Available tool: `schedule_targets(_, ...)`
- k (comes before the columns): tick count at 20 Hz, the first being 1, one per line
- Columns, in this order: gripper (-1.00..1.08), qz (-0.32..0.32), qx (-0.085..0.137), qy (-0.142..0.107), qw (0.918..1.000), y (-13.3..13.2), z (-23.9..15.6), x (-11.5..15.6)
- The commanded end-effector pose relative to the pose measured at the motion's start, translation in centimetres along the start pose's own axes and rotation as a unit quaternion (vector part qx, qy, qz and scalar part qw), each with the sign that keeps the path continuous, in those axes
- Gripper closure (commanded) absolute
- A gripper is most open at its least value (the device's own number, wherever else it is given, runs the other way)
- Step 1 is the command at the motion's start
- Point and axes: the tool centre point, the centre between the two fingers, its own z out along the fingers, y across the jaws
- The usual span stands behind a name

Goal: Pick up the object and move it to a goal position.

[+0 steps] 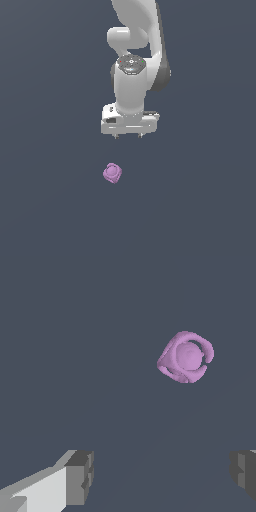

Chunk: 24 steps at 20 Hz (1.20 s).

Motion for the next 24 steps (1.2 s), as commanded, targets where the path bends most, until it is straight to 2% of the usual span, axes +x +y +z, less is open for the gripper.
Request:
schedule_targets(1,-0.92,0.000,0.000,0.000,1.0000,0.0,0.0,0.0)
schedule_targets(10,-0.92,-0.040,-0.006,0.014,0.9991,-2.7,-1.7,0.9)
schedule_targets(18,-0.92,-0.033,-0.005,0.013,0.9993,-2.5,-1.5,1.1)
schedule_targets(24,-0.92,0.002,-0.001,0.010,0.9999,-1.4,-0.5,2.3)
